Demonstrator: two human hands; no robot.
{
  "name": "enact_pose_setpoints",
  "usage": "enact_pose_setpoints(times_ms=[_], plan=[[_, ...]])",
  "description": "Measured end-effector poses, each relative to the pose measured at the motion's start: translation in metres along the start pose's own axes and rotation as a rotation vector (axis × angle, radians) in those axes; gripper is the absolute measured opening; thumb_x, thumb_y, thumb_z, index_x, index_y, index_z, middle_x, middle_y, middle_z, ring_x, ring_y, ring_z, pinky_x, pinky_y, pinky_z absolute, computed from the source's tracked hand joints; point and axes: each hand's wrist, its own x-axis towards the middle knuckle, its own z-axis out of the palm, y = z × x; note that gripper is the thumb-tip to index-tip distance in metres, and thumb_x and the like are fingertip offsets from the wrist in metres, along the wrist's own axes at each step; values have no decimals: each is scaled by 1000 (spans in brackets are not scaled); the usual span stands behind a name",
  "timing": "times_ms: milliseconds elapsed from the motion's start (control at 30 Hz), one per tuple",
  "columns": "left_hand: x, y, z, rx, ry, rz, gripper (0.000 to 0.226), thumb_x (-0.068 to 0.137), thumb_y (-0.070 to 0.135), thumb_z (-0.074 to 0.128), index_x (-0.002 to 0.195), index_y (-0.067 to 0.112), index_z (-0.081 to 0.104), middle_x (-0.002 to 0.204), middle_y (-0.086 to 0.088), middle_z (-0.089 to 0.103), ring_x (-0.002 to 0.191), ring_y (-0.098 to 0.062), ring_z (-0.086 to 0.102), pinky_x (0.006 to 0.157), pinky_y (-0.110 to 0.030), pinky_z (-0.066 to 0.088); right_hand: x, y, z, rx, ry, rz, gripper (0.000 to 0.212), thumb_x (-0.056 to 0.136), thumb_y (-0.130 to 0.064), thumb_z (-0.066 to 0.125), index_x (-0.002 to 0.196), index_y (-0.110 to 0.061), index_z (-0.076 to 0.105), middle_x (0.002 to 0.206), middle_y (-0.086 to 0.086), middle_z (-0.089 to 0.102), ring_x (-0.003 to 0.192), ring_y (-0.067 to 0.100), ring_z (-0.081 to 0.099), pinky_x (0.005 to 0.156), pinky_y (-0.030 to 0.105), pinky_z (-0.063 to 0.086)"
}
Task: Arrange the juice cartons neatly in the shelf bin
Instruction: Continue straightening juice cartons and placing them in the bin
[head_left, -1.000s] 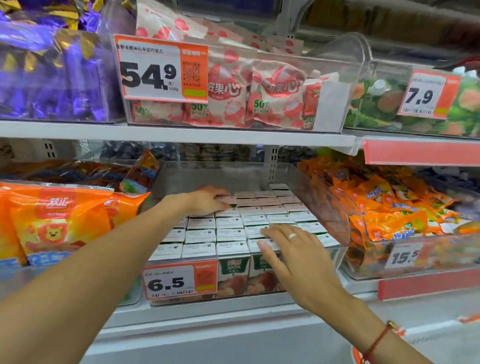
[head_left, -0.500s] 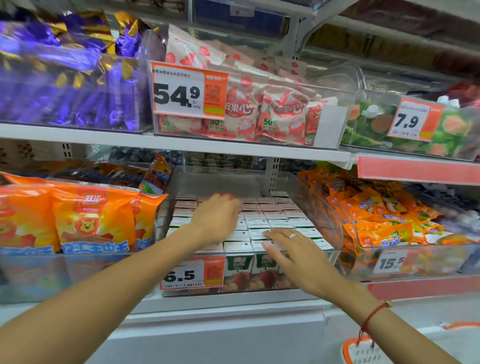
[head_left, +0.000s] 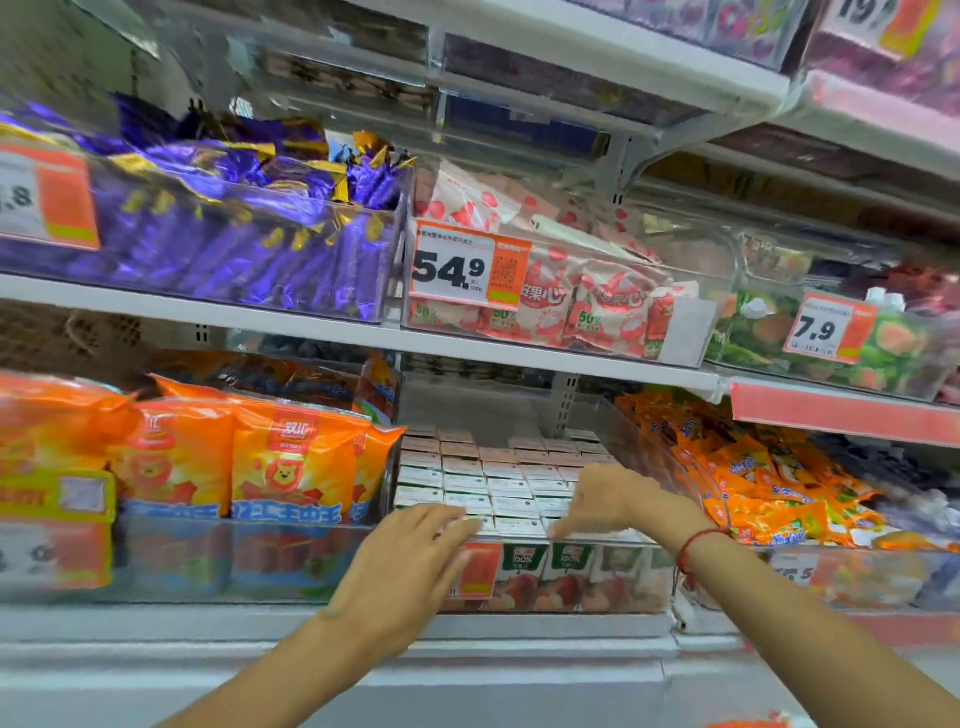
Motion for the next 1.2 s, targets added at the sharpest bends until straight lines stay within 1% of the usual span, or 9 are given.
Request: enact_pose_setpoints(times_ms=[33,67,167,400,533,667,900,1067,1200], plan=[[0,0,1,-6,9,-2,45,104,44,26,147,35,35,148,13,40,136,-7,34,110,-25,27,2,-1,-2,-11,-23,16,49,84,-53,67,63,-14,46,67,3,47,57,19,43,55,32,37],[0,-1,2,-11,19,-3,44,104,44,26,147,35,34,148,14,39,136,-6,33,110,-24,27,3,0,-4,-26,-42,-1,45,83,-54,67,67,-14,54,71,2,52,62,19,48,59,32,42],[-1,-3,3,-28,43,10,44,104,43,28,146,34,37,147,12,41,135,-8,35,109,-25,28,3,8,-11,-41,-71,-130,35,84,-50,69,100,-20,75,88,-14,65,88,11,60,78,26,47],[-1,-6,7,1,74,37,45,104,42,25,146,31,38,146,10,43,132,-11,38,107,-27,30,23,21,-21,-94,-124,-263,34,77,-40,79,110,-33,72,83,-23,67,70,-20,55,59,2,37],[0,-6,7,13,77,40,44,104,40,26,146,30,38,145,8,44,132,-12,39,107,-29,31,34,13,-23,-185,-115,-278,38,72,-48,80,105,-31,75,80,-27,66,69,-14,56,58,1,35],[0,-5,8,19,83,36,43,104,39,30,143,28,43,142,6,49,129,-14,42,105,-30,33,36,10,-22,-186,-94,-306,32,73,-45,81,99,-29,75,78,-31,60,66,-23,52,54,-2,35],[-3,3,4,6,106,16,40,103,36,37,140,27,48,137,6,53,126,-14,47,103,-31,38,26,19,-15,-9,-43,-291,21,75,-36,81,92,-25,73,87,-10,71,80,1,61,61,6,41],[-5,5,3,-10,132,8,39,102,34,41,139,26,50,135,6,55,125,-14,49,103,-31,39,22,23,-12,-3,53,-338,22,76,-26,79,92,-12,75,90,3,73,85,18,65,79,31,54],[-4,6,2,-35,120,0,41,103,38,36,143,29,44,141,9,50,130,-11,43,107,-28,34,8,34,-25,88,175,-343,22,77,-29,80,93,-15,73,93,-3,73,82,2,63,78,16,51]])
